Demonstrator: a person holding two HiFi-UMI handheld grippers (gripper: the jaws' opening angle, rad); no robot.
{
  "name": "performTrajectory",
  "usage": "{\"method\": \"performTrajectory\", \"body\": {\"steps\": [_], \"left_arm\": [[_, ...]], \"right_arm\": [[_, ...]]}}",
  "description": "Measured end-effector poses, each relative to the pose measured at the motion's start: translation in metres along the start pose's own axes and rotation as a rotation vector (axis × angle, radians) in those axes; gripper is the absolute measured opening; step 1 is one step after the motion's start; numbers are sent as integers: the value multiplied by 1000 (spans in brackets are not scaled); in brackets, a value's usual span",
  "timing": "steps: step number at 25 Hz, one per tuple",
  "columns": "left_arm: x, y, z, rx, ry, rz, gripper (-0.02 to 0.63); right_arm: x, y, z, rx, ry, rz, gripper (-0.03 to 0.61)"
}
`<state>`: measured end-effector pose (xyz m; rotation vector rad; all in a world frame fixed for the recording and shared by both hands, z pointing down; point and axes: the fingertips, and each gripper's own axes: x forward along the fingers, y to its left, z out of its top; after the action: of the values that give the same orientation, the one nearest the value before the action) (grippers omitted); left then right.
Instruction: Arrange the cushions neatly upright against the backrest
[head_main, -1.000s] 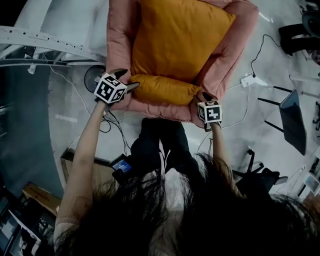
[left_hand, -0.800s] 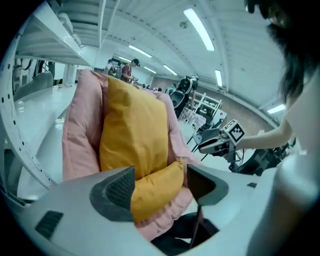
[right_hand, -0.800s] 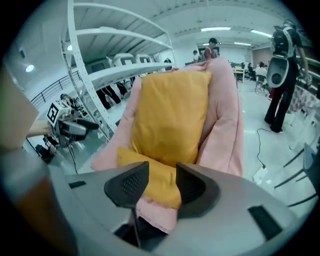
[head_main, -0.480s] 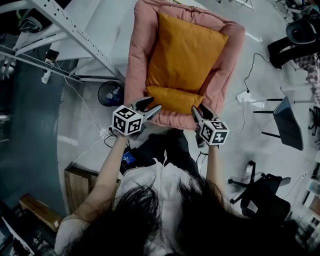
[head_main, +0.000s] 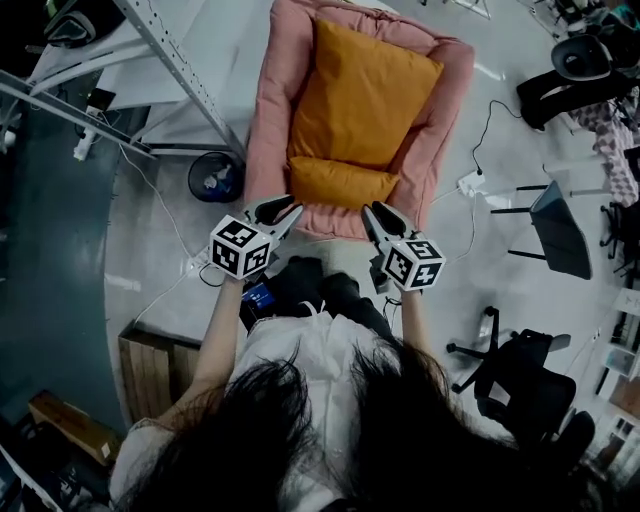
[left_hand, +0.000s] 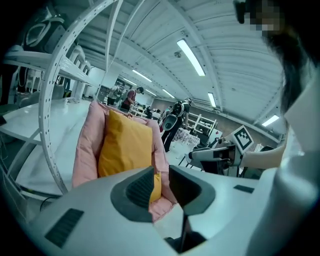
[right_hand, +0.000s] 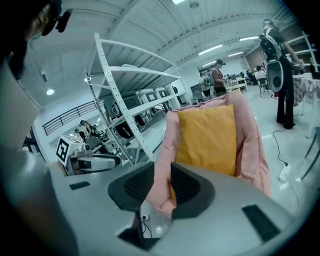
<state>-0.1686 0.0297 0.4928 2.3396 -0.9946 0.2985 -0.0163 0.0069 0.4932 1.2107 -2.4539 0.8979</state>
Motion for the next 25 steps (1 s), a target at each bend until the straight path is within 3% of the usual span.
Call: {"method": "performTrajectory", "body": {"steps": [7,15,25], "left_arm": [[7,-43,-15,-55,-31,-12,101],[16,-135,-16,-6,-62,5,100],[13,-254,-61,12,-88,27,100]], "right_arm": [[-22,19,8,-30,-16,69,107],[-100,10,-14,-56,-46,116,107],[-199,3,-53,-59,-99,175,104]]}}
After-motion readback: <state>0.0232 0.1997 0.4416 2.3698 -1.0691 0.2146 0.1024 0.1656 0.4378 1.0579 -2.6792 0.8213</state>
